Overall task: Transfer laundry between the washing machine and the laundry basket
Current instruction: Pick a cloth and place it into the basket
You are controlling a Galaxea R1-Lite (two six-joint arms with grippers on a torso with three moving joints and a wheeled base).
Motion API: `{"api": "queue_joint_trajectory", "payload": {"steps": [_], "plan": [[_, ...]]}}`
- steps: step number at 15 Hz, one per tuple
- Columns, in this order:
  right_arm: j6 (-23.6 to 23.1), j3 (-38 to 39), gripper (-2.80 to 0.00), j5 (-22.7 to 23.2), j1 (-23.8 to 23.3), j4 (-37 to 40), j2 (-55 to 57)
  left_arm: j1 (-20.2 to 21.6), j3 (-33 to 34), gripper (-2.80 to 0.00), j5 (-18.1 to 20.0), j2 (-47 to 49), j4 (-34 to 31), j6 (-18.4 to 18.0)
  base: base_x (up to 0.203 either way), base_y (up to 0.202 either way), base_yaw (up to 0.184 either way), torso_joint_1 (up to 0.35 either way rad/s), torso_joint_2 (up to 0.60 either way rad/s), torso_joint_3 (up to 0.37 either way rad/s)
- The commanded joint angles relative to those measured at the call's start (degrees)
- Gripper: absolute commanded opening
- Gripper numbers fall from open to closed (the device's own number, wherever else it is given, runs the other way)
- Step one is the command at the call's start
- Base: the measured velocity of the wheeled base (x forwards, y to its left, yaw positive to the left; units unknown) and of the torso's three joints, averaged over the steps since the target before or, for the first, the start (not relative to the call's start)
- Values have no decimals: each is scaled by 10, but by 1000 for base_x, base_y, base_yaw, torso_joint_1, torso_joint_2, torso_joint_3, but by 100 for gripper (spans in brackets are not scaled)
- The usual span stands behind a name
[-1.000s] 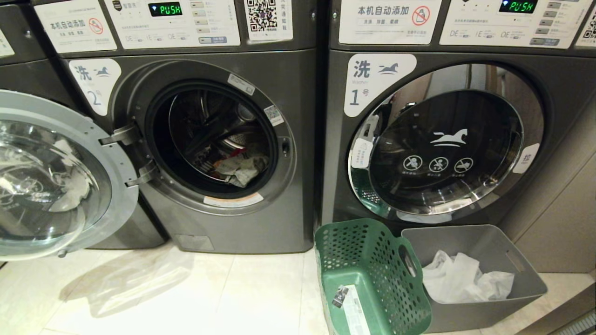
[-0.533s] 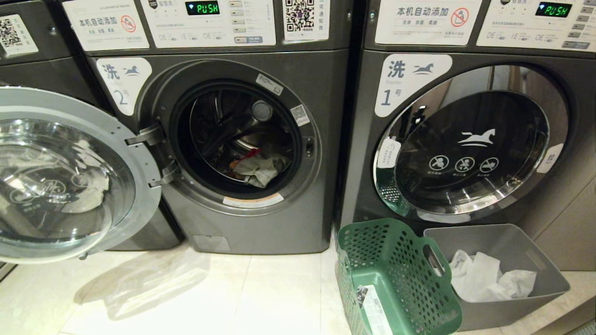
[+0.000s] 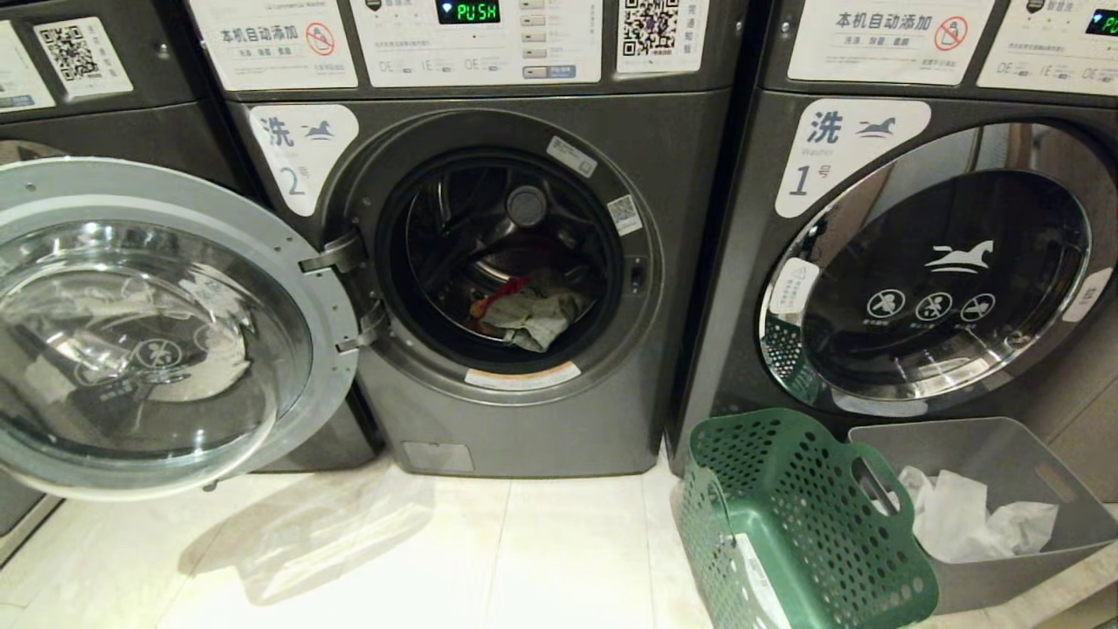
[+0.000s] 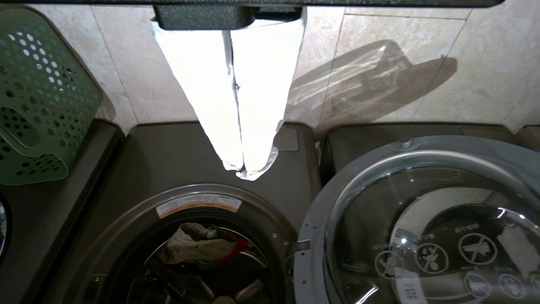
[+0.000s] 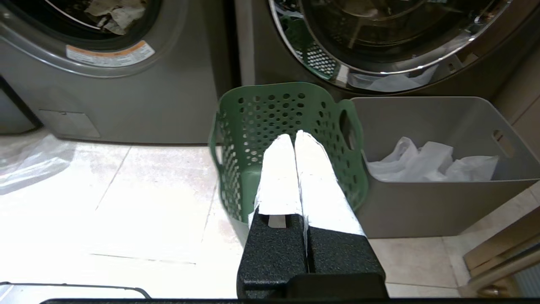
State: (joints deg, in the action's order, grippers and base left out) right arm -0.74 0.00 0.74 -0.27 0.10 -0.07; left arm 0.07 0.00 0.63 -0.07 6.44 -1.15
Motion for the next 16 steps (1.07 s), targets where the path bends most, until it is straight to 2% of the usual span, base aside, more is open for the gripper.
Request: {"api": "queue_joint_trajectory", "payload": {"steps": [1, 11, 13, 16], "plan": [[0, 0, -280, 1, 0, 0, 1, 0, 23, -280, 0, 1, 1, 0, 0, 192, -3, 2, -1, 2], [0, 0, -280, 1, 0, 0, 1, 0, 23, -280, 1, 1, 1, -1, 0, 194, -1, 3, 3, 3], [0, 0, -280, 0, 0, -1, 1, 0, 23, -280, 1, 1, 1, -1, 0, 117, -2, 0, 2, 1], [0, 0, -280, 0, 0, 0, 1, 0, 23, -280, 1, 1, -2, -1, 0, 0, 0, 0, 0, 0]]}}
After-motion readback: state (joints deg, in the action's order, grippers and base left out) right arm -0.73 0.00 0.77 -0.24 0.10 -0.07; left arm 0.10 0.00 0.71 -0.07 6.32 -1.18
